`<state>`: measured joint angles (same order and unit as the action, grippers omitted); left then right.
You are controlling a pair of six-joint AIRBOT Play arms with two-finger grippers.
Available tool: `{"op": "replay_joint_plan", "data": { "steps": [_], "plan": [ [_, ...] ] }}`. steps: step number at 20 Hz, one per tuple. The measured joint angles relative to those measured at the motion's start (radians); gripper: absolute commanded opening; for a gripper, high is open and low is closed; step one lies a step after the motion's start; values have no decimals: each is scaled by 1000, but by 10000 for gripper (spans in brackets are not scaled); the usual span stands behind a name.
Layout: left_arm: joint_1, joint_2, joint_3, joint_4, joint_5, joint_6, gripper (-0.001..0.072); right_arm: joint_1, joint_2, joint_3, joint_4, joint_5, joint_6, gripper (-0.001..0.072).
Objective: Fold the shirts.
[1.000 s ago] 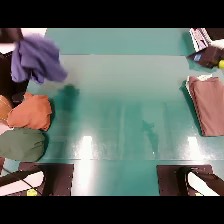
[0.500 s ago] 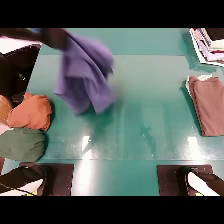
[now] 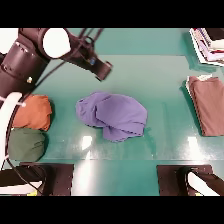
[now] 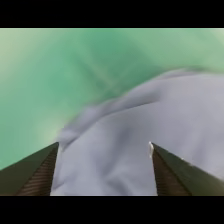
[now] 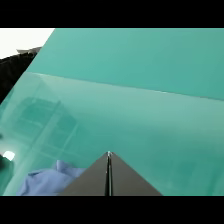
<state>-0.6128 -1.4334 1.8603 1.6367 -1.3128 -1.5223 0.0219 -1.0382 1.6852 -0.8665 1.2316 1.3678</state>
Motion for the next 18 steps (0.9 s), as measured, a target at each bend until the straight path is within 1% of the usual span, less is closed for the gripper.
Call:
{"op": "replay_joint_plan", "data": {
  "steps": [2,3,7,11,15,16,17,18],
  "plan": [
    [108,-3,-58,-6,3,-31,664,0,0,0,0,4,0,18],
    [166,-6,-108,-37,6,-40,664,0,0,0,0,5,0,18],
    [347,-8,-371,-187,84,-29,663,0,0,0,0,7,0,18],
    [428,-19,-596,-263,207,-2,663,0,0,0,0,10,0,18],
    [452,-65,-678,-346,275,33,661,0,0,-21,1,9,1,18],
    [454,-74,-685,-377,287,50,517,0,0,-32,1,9,1,18],
    [455,-81,-692,-409,293,67,278,0,0,-45,1,9,1,18],
    [457,-86,-696,-430,300,80,91,0,0,-57,1,9,1,18]
  ]
}}
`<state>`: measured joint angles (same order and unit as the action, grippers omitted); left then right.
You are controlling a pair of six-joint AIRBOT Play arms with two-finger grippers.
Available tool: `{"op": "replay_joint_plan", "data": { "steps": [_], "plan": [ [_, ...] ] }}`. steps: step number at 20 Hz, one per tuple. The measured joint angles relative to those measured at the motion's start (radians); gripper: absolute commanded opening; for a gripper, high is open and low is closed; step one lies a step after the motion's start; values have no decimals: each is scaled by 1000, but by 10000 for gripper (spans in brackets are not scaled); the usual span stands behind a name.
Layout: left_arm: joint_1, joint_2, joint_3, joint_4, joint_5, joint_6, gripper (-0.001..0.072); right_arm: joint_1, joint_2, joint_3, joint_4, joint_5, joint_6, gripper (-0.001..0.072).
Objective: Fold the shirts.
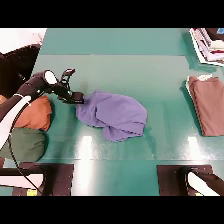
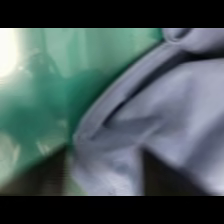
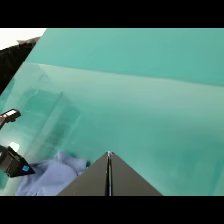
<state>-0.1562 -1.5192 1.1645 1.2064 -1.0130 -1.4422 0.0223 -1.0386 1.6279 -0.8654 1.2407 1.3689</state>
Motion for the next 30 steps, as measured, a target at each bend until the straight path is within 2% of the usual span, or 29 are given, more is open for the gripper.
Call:
{"op": "replay_joint_plan", "data": {
  "steps": [1,7,8,9,10,15,18,20,21,22,23,27,30],
  "plan": [
    [2,-3,-2,-16,10,9,24,0,0,-15,0,0,0,18],
    [3,14,102,-14,-18,31,24,0,0,-175,-27,16,3,19],
    [3,26,135,3,-27,32,24,0,0,-228,-34,24,8,60],
    [4,40,172,19,-31,34,24,2,0,-283,-44,31,11,287],
    [4,53,208,29,-34,34,24,7,-1,-351,-48,31,14,477],
    [4,79,308,55,-44,35,24,108,-49,-668,-20,-42,17,484],
    [4,84,325,60,-52,35,24,220,-143,-750,34,-134,0,484],
    [4,85,331,60,-57,36,24,290,-217,-744,58,-186,-11,476],
    [4,85,332,61,-62,36,24,319,-252,-728,69,-205,-16,391],
    [4,85,333,61,-66,36,24,346,-289,-705,76,-218,-18,228],
    [4,86,334,61,-69,36,24,365,-321,-681,75,-221,-21,23],
    [4,100,341,69,-79,32,23,402,-396,-560,41,-223,-30,17],
    [4,167,385,92,-79,15,23,385,-345,-448,-31,-191,-35,17]
  ]
}}
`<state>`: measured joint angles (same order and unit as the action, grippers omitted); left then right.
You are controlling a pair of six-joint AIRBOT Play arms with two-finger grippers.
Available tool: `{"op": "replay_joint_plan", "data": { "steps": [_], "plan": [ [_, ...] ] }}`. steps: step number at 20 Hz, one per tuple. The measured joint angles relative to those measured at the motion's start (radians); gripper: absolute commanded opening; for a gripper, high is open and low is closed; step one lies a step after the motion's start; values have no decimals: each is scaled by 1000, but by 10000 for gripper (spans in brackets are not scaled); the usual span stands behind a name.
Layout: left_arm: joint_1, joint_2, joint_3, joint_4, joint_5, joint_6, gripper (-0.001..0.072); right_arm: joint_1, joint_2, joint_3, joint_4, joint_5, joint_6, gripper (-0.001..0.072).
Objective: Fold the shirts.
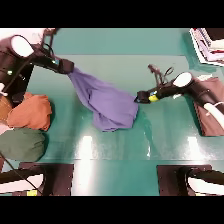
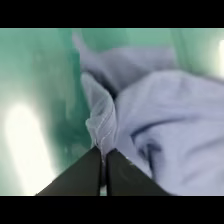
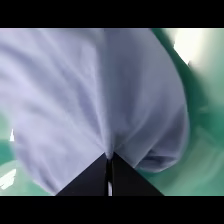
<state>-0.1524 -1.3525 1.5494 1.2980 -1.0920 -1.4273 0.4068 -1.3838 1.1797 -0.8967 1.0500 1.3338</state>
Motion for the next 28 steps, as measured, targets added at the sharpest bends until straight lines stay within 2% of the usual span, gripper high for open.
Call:
{"op": "replay_joint_plan", "data": {
  "steps": [8,14,18,23,28],
  "plan": [
    [0,335,294,-8,-1,-12,23,-129,345,362,-87,92,0,16],
    [-1,472,415,-33,-1,-20,22,-197,454,556,-93,136,16,16],
    [0,451,362,-30,-33,-33,23,-192,381,600,-103,210,55,16],
    [0,336,129,-19,-93,-38,24,-128,166,496,-107,259,82,17],
    [0,161,-104,68,-60,-29,24,-114,-83,421,-105,217,81,17]
  ]
}}
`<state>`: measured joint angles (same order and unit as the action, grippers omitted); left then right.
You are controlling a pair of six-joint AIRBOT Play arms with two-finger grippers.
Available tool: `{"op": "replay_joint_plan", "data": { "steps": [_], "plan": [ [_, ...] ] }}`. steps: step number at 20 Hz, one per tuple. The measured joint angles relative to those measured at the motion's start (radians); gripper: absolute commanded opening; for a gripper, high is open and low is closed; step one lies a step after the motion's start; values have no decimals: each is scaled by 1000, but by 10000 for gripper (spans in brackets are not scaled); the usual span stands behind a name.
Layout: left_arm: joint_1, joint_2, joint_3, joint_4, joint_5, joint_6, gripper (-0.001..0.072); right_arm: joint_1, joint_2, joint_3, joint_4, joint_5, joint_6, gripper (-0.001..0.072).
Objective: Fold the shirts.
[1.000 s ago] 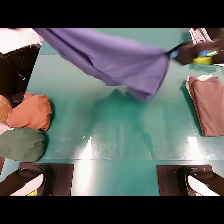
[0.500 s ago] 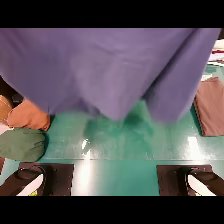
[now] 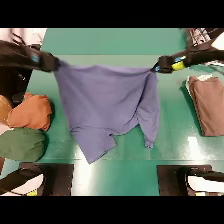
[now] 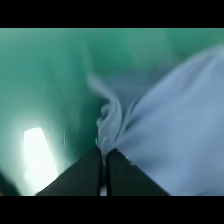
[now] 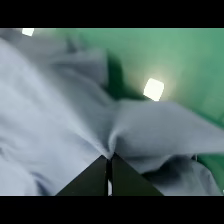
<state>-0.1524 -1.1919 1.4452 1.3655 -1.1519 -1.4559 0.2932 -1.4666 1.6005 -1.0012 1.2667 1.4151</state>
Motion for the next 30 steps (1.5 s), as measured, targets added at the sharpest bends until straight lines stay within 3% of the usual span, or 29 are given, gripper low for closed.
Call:
{"op": "replay_joint_plan", "data": {
  "steps": [4,5,6,14,15,16,17,21,25,30],
  "plan": [
    [0,-117,-54,51,90,10,24,-6,-158,80,4,-36,-6,39],
    [0,-135,-60,61,106,12,24,-10,-188,110,4,-37,-7,271],
    [0,-147,-64,68,117,13,24,-15,-211,137,4,-36,-8,428],
    [0,-176,-74,110,134,14,27,-121,-189,135,4,69,-10,428],
    [0,-177,-75,113,129,14,191,-139,-160,91,3,76,-11,428],
    [0,-177,-75,115,126,14,489,-157,-129,45,2,81,-14,428],
    [0,-177,-75,116,121,14,589,-174,-91,-10,3,80,-20,428],
    [0,-177,-75,121,97,14,590,-229,45,-215,3,63,-29,428],
    [0,-151,-85,160,-14,-11,591,-249,167,-374,5,44,-38,428],
    [0,-27,-272,175,-128,-70,591,-254,287,-487,6,10,-45,428]
  ]
}}
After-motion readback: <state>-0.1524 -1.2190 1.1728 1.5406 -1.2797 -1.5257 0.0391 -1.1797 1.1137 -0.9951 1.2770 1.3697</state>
